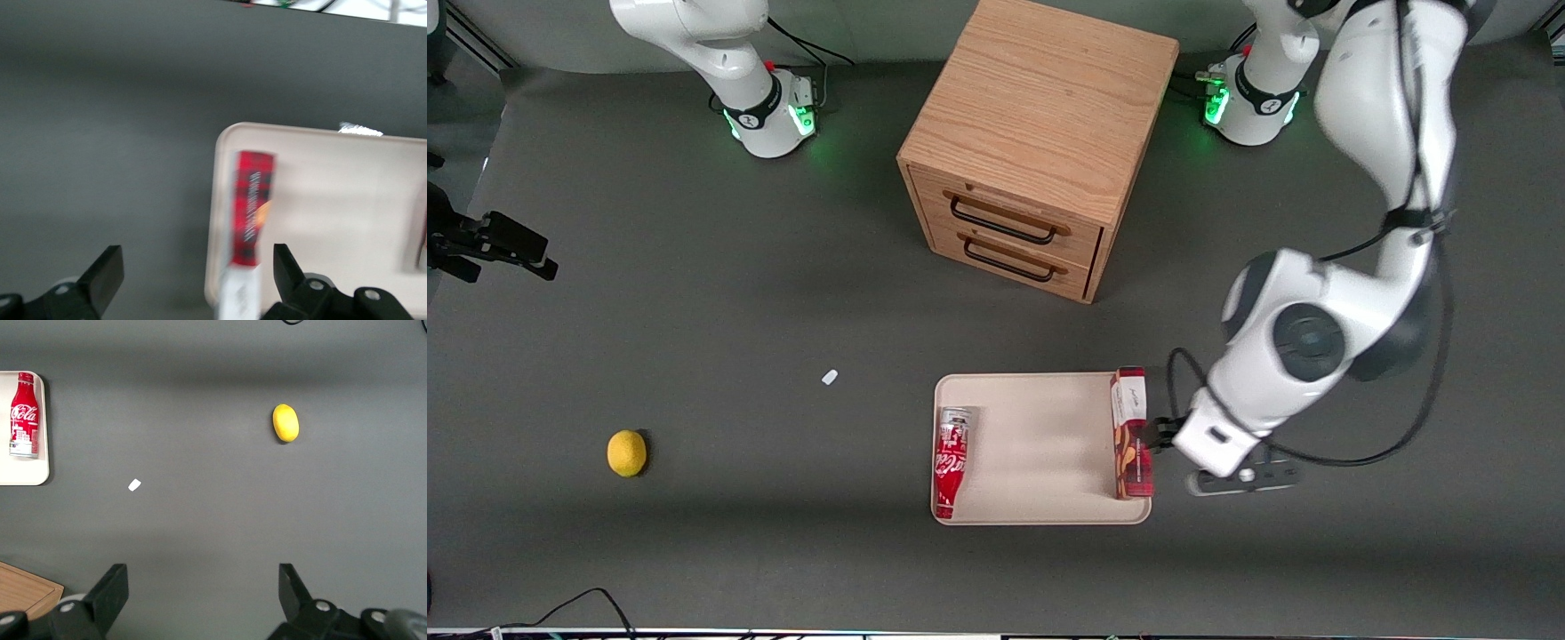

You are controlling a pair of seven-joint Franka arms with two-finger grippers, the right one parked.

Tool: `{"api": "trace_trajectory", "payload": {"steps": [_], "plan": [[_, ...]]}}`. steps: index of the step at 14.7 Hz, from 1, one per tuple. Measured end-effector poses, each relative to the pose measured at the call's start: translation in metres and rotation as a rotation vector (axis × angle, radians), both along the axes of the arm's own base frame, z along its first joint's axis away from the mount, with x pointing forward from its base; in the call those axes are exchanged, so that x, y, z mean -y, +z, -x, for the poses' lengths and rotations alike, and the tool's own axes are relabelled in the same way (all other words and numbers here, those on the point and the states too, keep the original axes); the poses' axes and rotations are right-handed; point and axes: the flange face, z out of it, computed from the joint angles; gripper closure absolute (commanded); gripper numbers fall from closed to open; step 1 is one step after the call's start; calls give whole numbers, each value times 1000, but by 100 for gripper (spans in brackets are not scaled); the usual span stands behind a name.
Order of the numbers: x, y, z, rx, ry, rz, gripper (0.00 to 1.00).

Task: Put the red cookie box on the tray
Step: 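Open the left gripper and raise it away from the tray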

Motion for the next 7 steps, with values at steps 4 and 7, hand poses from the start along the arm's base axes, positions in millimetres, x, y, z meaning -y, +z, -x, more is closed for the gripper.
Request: {"api": "trace_trajectory", "payload": {"steps": [4,7], "plan": [[-113,60,36,-80,-53,-71,0],[-181,95,73,-121,-131,-113,0]]}}
